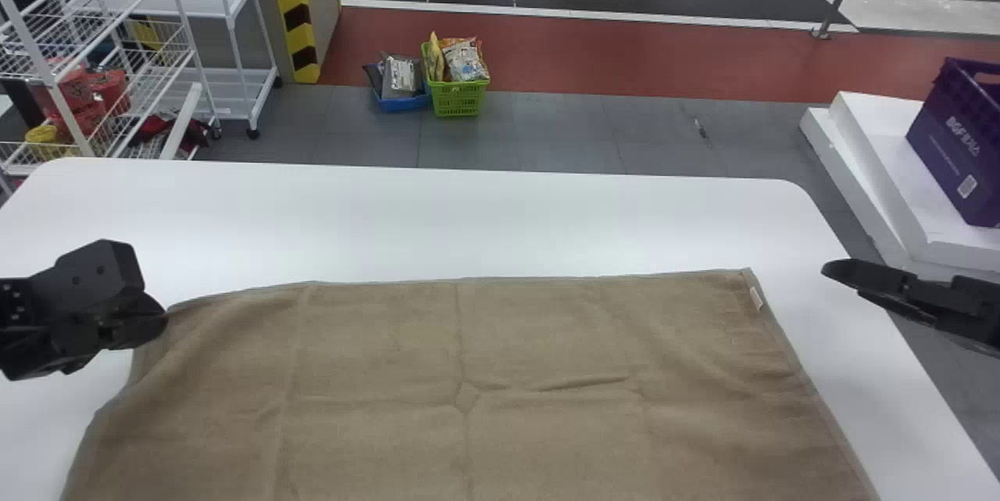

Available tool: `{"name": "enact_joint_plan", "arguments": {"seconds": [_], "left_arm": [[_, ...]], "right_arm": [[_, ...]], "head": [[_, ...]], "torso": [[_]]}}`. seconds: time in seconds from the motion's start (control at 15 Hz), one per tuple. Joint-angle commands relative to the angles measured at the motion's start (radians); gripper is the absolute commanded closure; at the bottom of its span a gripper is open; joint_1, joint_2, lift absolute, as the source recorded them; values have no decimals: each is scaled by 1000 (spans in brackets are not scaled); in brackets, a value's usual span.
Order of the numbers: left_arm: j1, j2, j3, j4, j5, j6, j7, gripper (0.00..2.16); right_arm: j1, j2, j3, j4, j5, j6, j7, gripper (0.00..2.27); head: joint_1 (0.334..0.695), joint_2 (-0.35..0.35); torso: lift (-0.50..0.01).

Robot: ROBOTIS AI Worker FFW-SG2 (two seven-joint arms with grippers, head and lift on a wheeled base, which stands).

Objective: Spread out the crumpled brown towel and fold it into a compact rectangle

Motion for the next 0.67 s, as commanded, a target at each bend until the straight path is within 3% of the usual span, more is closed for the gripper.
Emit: {"name": "enact_joint_plan", "arguments": {"seconds": [0.0,0.6], "left_arm": [[0,0,-6,1,0,-9,0,1058],[19,0,1,1,5,-15,0,1062]], "right_arm": [[-54,13,28,82,64,-42,-14,194],[-152,33,117,281,175,-195,-54,286]], "head": [[695,-76],[695,-64]], "torso": [[-127],[-127]]}}
